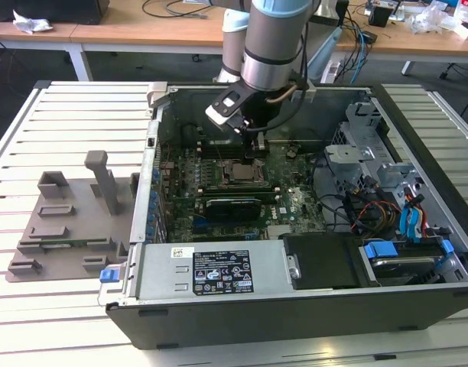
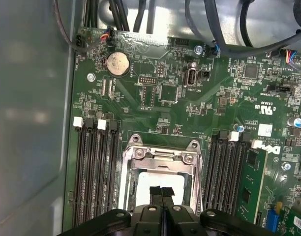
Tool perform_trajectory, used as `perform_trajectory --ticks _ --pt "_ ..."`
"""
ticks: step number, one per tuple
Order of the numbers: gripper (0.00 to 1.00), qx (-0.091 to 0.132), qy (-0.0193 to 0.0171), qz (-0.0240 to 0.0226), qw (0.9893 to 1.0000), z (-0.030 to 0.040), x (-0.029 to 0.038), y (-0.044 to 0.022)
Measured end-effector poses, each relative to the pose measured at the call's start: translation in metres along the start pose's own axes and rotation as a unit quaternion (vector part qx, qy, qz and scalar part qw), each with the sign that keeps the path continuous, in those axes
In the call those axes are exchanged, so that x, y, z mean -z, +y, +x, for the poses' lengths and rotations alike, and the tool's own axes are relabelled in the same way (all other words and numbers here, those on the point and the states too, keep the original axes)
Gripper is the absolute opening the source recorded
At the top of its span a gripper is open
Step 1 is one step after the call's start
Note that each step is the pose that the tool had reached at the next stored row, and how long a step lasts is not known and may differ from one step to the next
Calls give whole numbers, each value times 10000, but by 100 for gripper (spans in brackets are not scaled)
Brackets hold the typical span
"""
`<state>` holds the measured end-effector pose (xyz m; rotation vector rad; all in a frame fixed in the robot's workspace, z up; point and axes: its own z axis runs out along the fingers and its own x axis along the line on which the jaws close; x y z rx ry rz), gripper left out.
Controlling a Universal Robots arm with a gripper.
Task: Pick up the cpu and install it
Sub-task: 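Close the cpu cover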
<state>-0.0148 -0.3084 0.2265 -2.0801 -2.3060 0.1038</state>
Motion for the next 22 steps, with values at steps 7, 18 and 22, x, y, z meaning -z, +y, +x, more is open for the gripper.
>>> perform_trajectory --ticks 7,18,22 --pt "11 0 0 0 10000 13 -90 -102" --pt "11 -1 -5 2 10000 29 -233 -220" --pt "11 -2 -31 2 10000 21 -223 -144"
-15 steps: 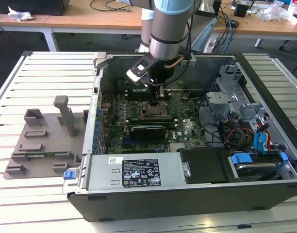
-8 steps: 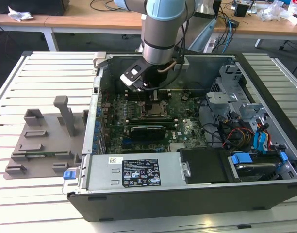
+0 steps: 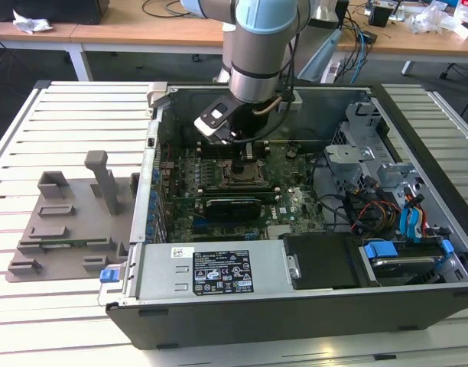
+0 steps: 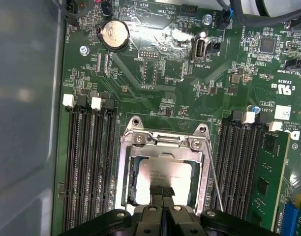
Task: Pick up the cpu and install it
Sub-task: 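Close the cpu cover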
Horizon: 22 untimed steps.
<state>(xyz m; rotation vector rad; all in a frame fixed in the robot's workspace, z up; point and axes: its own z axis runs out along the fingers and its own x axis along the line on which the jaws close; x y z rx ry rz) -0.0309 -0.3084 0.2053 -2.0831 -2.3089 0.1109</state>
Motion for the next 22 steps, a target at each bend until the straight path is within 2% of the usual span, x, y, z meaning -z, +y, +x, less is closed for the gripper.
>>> perform_trajectory --ticks 2,4,6,8,10,19,22 --pt "11 0 -1 1 10000 -3 25 18" --pt "11 0 -1 7 10000 -11 42 86" --pt "11 0 -1 9 10000 -14 73 107" --pt "11 0 0 9 10000 -17 167 100" --pt "11 0 -1 9 10000 -18 216 97" --pt "11 0 -3 9 10000 -21 336 88" --pt "11 0 -6 10 10000 -22 416 82"
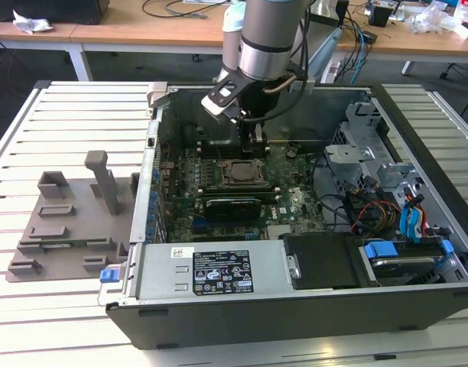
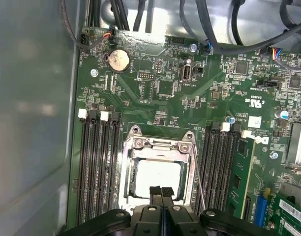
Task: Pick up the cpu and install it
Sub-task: 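Close the cpu cover, then install the first cpu locking lever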
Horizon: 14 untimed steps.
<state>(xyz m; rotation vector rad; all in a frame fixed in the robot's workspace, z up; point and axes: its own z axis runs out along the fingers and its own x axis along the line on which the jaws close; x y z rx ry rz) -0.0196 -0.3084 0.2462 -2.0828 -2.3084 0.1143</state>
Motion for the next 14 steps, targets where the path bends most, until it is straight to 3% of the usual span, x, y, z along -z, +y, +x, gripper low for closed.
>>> perform_trajectory --ticks 6,9,11,14 --pt "11 -1 -5 0 10000 -5 191 -14" --pt "11 -1 -5 0 10000 -5 199 -15" --pt "11 351 -31 -9 9994 -5 201 -15" --pt "11 586 -49 -15 9983 -5 201 -15"
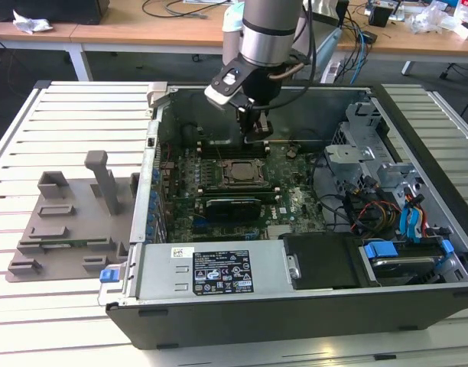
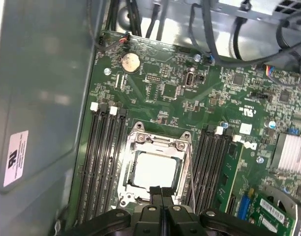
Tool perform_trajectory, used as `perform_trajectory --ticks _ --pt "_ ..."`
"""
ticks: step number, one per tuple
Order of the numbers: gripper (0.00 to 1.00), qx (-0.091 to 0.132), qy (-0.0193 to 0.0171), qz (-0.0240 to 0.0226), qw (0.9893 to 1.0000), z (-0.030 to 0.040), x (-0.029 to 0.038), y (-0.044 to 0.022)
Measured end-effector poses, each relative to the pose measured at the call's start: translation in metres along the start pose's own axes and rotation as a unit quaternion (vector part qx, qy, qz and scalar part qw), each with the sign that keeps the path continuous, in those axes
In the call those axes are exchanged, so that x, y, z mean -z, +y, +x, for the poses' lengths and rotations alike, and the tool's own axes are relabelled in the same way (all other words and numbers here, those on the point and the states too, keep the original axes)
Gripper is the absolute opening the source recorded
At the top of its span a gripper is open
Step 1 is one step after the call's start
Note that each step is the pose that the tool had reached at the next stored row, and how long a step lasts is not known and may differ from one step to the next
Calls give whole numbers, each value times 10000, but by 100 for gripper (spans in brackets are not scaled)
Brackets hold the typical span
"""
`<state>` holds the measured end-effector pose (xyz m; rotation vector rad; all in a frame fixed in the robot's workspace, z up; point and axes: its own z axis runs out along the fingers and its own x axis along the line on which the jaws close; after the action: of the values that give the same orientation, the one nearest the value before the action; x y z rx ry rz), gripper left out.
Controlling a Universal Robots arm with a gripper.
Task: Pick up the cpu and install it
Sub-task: 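Install the first cpu locking lever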
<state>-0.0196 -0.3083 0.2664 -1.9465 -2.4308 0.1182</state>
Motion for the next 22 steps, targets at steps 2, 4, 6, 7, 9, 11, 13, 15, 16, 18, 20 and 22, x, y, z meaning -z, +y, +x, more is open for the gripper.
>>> perform_trajectory --ticks 2,4,6,7,9,11,13,15,16,18,20,22 --pt "11 219 -16 -6 9998 0 0 1" --pt "11 394 -30 -11 9992 0 0 0" --pt "11 585 -44 -17 9983 0 0 1" --pt "11 647 -48 -18 9979 0 0 1" --pt "11 888 -67 -25 9960 0 0 1" --pt "11 1328 -100 -37 9911 0 0 1" --pt "11 1576 -119 -44 9874 0 0 1" --pt "11 1882 -141 -53 9820 0 0 1" --pt "11 1977 -148 -55 9801 0 0 1" --pt "11 2206 -166 -61 9752 0 0 1" --pt "11 2475 -186 -69 9687 0 0 1" --pt "11 2656 -199 -74 9639 0 0 1"
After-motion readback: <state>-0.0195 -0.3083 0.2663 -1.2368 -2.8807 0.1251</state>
